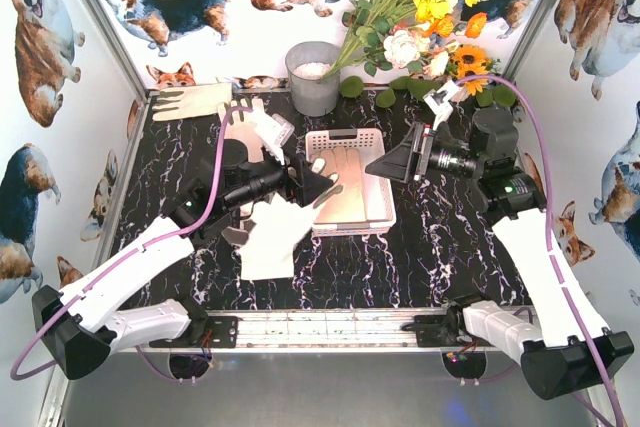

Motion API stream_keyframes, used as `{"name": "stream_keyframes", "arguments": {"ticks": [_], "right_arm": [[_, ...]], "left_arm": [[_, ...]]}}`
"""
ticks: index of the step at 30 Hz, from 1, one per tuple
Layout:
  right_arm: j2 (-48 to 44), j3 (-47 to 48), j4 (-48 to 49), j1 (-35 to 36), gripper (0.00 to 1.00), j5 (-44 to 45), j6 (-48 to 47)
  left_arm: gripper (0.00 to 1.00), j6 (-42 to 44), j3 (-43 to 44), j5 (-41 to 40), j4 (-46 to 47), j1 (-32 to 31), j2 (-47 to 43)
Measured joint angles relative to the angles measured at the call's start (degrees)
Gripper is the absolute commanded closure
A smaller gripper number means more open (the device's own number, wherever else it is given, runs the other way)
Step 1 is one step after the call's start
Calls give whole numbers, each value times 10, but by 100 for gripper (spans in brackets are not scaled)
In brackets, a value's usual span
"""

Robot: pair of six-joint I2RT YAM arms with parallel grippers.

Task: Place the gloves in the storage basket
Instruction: Pair the glove with the glove.

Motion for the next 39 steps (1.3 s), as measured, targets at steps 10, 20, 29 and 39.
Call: {"name": "stream_keyframes", "arguments": {"ticks": [10, 20, 29, 39], "right_arm": [[-31, -45, -32, 0, 27, 52, -27], [10, -104, -19, 36, 25, 46, -59], [13, -172, 60, 87, 16, 41, -84], [25, -233, 234, 145, 12, 46, -25]], "left_arm": [[100, -25, 2, -25, -123, 4, -21], [100, -60, -49, -63, -138, 42, -42], [100, -118, -88, -21, -135, 86, -55], [100, -187, -15, 86, -100, 101, -47]]}}
